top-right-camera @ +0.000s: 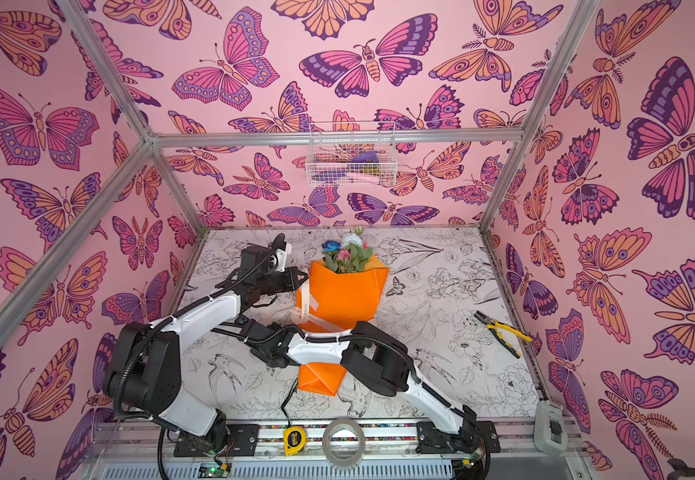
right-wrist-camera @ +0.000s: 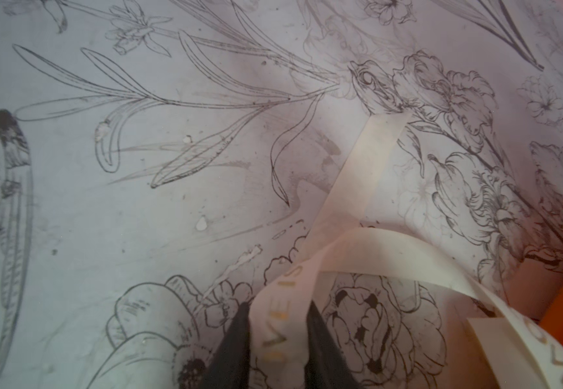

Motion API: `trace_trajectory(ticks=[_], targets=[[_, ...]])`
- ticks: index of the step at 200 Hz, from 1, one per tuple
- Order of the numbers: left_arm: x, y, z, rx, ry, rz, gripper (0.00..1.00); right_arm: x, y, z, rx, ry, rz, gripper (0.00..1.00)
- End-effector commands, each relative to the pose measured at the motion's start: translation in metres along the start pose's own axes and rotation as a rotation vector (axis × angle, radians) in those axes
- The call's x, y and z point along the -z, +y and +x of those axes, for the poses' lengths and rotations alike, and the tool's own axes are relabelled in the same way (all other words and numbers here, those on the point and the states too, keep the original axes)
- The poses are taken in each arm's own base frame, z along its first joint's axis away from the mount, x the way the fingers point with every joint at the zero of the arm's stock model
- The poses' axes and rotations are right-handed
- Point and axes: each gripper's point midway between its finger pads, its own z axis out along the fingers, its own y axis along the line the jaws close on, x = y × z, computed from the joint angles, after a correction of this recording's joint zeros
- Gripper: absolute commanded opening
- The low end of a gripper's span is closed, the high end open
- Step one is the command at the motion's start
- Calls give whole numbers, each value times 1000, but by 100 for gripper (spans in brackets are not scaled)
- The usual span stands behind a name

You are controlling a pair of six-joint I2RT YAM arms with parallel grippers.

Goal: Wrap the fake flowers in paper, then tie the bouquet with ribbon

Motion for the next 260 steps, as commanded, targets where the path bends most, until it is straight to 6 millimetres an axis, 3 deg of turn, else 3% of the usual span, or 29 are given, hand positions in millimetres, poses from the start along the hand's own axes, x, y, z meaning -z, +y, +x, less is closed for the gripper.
trace_trajectory(ticks=[1,10,69,140,177,181,260], targets=[[-2,4,8,10,27,7,0,16,4,-14,-10,-18,-50,9],[-2,3,8,9,27,8,0,26,2,-21,-18,-41,-60,0],[-2,-1,6,10,23,32,0,99,-3,-45,-56,-158,-152,0],[4,-15,3,31,10,96,0,173,-32,-36,-173,-220,-152,0],[7,-20,2,47,-5,113,0,204,-46,-22,-251,-242,-163,0],[7,-19,3,49,-5,111,0,216,-51,-26,-267,-265,-164,0],[16,-27,9,32,-2,143,0,288,-117,-14,-422,-341,13,0]])
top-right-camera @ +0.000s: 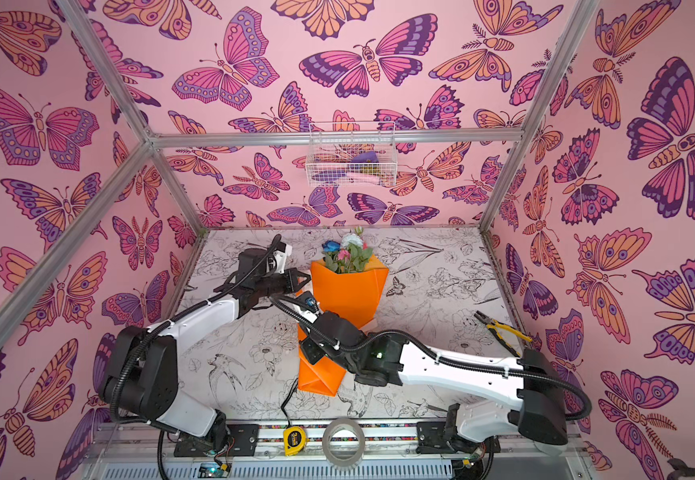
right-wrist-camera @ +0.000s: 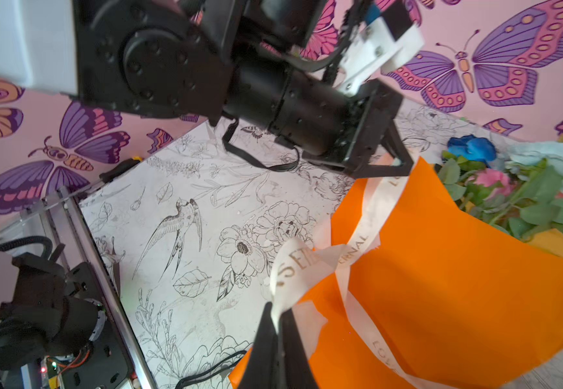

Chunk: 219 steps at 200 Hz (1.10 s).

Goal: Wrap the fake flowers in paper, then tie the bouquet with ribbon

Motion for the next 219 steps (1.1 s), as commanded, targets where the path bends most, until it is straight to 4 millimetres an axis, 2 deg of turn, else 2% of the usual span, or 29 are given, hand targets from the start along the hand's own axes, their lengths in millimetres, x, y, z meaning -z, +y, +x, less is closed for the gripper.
trace_trajectory(ticks=[1,25,72,88,109,162,196,219], targets=[[8,-10,4,-19,-3,42,0,19,-25,-8,-44,-27,105,0],[12,-16,12,-37,3,52,0,38,-47,-10,-62,-33,198,0],[23,-10,21,-37,-21,15,0,73,-96,-5,-135,-23,362,0],[23,-7,26,-27,-14,10,0,87,-106,-6,-168,-31,383,0],[21,0,34,-13,1,-4,0,104,-109,-12,-196,-49,373,0],[17,7,38,-10,6,-19,0,120,-82,-29,-155,-3,247,0],[16,8,40,-8,9,-16,0,139,-57,-55,-33,-19,234,0],[17,10,41,-8,7,-21,0,148,-38,-68,8,-29,166,0]])
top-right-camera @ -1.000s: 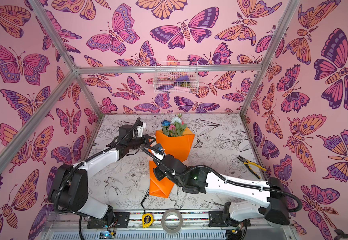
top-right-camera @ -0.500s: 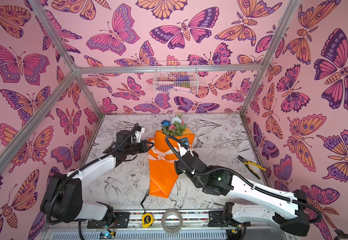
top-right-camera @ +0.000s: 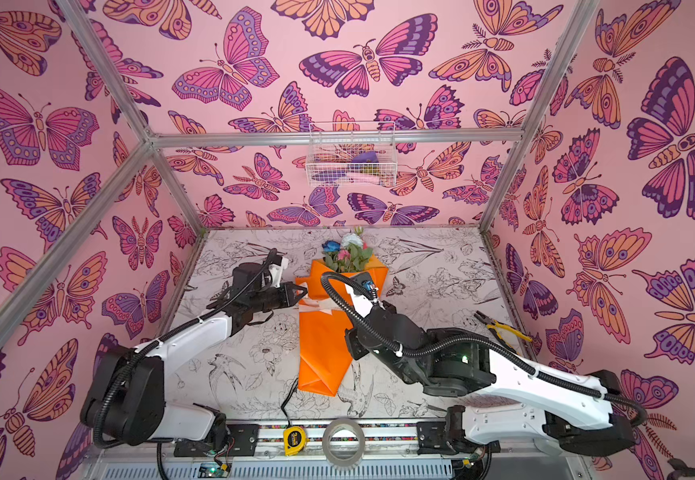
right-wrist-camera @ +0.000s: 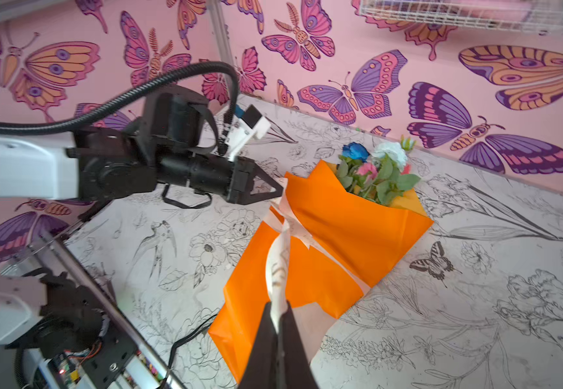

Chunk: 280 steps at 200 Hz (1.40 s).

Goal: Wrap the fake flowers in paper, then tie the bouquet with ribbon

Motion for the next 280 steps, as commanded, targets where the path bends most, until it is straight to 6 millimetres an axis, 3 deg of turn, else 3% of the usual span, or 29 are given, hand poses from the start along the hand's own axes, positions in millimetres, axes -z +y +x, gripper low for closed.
trace_trajectory(ticks=[1,35,71,86,97,153,212,248,280], targets=[[-3,6,6,-6,3,-11,0,15,2,-8,79,4,-6,0],[4,8,4,-19,-28,-37,0,25,-3,-8,61,14,-23,0],[20,6,-5,-59,-109,-68,0,30,-54,8,33,21,210,0],[27,5,-8,-88,-145,-82,0,23,-62,21,17,45,242,0],[41,-8,-16,-140,-204,-71,0,15,-66,31,-2,79,249,0],[67,-36,2,-445,-324,-198,0,-36,-71,74,-97,265,230,0],[95,-50,17,-738,-459,-413,0,-58,-66,79,-129,310,180,0],[101,-47,21,-807,-489,-520,0,-66,-63,82,-144,332,162,0],[111,-39,9,-782,-523,-650,0,-76,-52,90,-167,369,103,0]])
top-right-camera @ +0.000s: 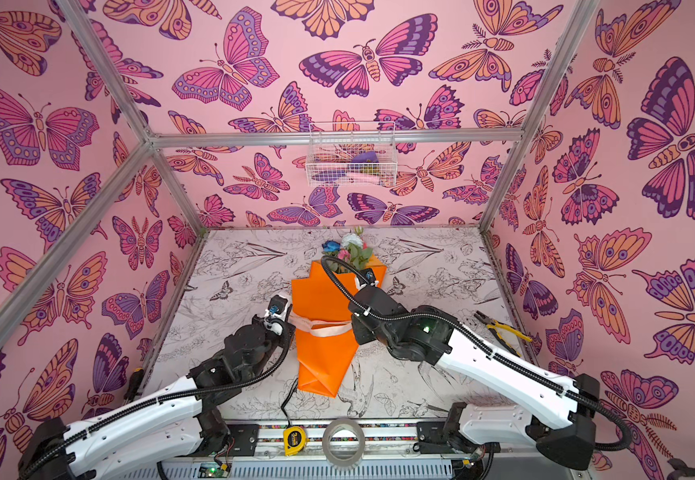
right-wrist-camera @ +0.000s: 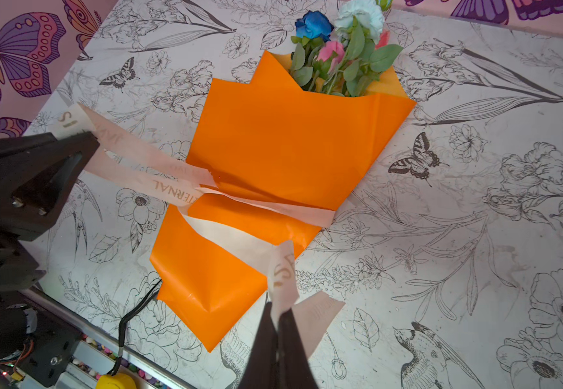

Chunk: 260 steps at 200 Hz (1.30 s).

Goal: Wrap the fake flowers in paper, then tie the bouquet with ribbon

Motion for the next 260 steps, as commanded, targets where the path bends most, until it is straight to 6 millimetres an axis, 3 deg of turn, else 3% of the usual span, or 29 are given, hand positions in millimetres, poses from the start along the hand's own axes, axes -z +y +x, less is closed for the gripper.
trace_trajectory(ticks=[1,45,106,149,164,211,260], targets=[[1,27,-6,-29,-2,-169,0,-9,13,5,-3,36,-67,0],[-3,16,-17,38,-11,-107,0,-41,70,29,-38,151,-319,0],[3,16,-41,83,-63,-73,0,-96,99,60,-105,307,-423,0],[8,15,-48,123,-90,-46,0,-130,99,59,-186,297,-455,0],[10,14,-51,126,-96,-35,0,-151,95,68,-195,313,-421,0],[8,5,-52,154,-97,10,0,-191,85,66,-186,257,-327,0],[9,2,-53,184,-103,37,0,-223,69,36,-143,95,-196,0]])
